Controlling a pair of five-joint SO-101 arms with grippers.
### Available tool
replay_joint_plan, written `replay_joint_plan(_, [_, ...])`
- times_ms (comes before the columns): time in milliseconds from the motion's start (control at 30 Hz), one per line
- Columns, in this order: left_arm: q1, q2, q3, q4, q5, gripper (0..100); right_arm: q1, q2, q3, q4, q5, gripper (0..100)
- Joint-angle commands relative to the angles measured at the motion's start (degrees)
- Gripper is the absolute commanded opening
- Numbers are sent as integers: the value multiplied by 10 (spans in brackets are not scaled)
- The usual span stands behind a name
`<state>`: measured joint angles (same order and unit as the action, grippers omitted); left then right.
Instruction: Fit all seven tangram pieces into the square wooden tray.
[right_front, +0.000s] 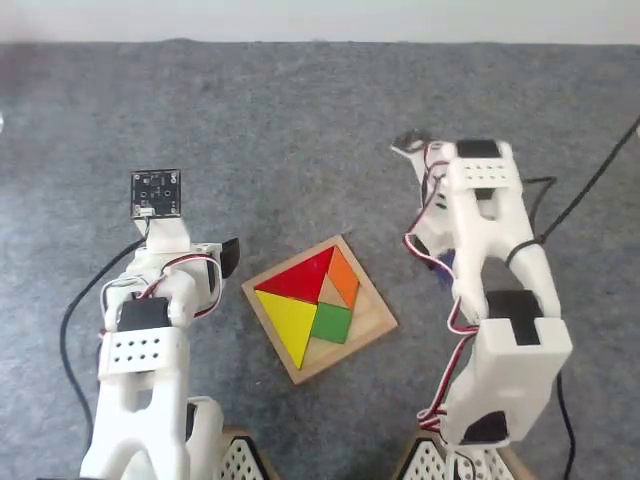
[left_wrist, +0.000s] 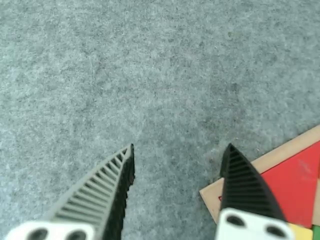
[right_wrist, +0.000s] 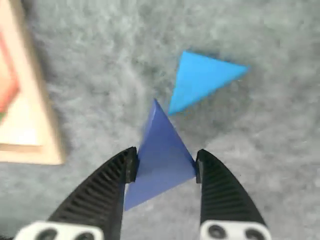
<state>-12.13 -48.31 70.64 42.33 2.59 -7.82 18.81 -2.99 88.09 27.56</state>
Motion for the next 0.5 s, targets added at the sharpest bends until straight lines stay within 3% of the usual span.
replay_joint_plan(0, [-2,-15,-6,-11,-6,273,-52,-16,-49,49,-68,103])
replay_joint_plan(167, [-2,-15,-6,-11,-6,273,-159,-10,-47,82,-183,103])
replay_joint_plan(333, [-2,-15,-6,-11,-6,273,-247,-15,-29,78,-221,103])
replay_joint_plan(467, [-2,-15,-6,-11,-6,273,-200,-16,-27,95,-218,103])
